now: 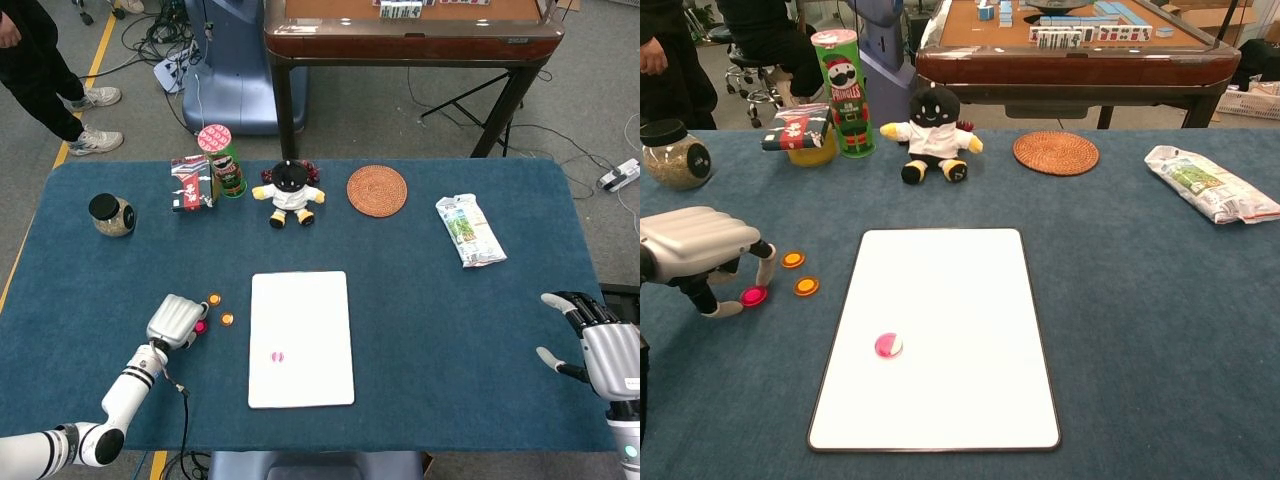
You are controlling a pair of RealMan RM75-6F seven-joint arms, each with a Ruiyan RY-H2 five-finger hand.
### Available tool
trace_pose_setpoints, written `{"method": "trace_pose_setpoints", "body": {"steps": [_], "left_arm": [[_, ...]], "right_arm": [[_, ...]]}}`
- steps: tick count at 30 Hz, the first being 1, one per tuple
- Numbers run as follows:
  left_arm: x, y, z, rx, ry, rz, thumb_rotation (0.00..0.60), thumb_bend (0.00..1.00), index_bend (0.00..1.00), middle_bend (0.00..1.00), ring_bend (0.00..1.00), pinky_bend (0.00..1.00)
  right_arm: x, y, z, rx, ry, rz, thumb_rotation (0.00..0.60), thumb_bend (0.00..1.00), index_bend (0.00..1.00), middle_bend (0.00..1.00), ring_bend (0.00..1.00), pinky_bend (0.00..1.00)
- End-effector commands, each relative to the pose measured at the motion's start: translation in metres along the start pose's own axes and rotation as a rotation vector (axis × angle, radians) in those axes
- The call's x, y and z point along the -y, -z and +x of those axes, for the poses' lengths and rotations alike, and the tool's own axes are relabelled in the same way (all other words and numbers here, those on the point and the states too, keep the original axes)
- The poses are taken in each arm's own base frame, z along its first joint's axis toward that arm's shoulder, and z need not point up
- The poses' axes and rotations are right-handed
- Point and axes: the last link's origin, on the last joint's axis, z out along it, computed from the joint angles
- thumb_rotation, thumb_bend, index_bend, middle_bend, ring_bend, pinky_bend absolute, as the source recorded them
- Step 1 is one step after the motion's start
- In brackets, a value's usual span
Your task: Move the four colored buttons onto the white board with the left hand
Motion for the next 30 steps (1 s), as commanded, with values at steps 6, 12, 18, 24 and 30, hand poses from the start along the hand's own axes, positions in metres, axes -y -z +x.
{"method": "trace_pose_setpoints", "body": {"steps": [6, 12, 18, 24, 30], "left_arm": [[-0.003, -0.001, 0.001, -0.008, -0.002, -0.005, 0.600, 0.32, 0.58, 1.00, 1.00, 1.00], [-0.004, -0.001, 0.007, -0.025, 0.003, -0.006, 0.600, 0.32, 0.59, 1.00, 1.00, 1.00], [-0.006, 0.002, 0.018, -0.047, 0.022, -0.010, 0.600, 0.32, 0.59, 1.00, 1.00, 1.00], [-0.026, 0.011, 0.045, -0.092, 0.042, -0.079, 0.600, 0.32, 0.60, 1.00, 1.00, 1.00], [-0.057, 0.014, 0.069, -0.132, 0.041, -0.148, 0.600, 0.32, 0.60, 1.00, 1.00, 1.00]], "right_arm": [[0.000, 0.000, 0.000, -0.001, -0.002, 0.000, 0.600, 0.00, 0.25, 0.26, 0.20, 0.35], [-0.001, 0.001, 0.001, -0.004, -0.004, -0.001, 0.600, 0.00, 0.25, 0.26, 0.20, 0.35], [-0.001, 0.001, 0.002, -0.008, -0.006, -0.001, 0.600, 0.00, 0.25, 0.26, 0.20, 0.35], [-0.001, 0.001, 0.002, -0.007, -0.006, 0.000, 0.600, 0.00, 0.25, 0.26, 0.20, 0.35], [0.000, 0.001, 0.002, -0.003, -0.008, 0.002, 0.600, 0.00, 0.25, 0.26, 0.20, 0.35]]}}
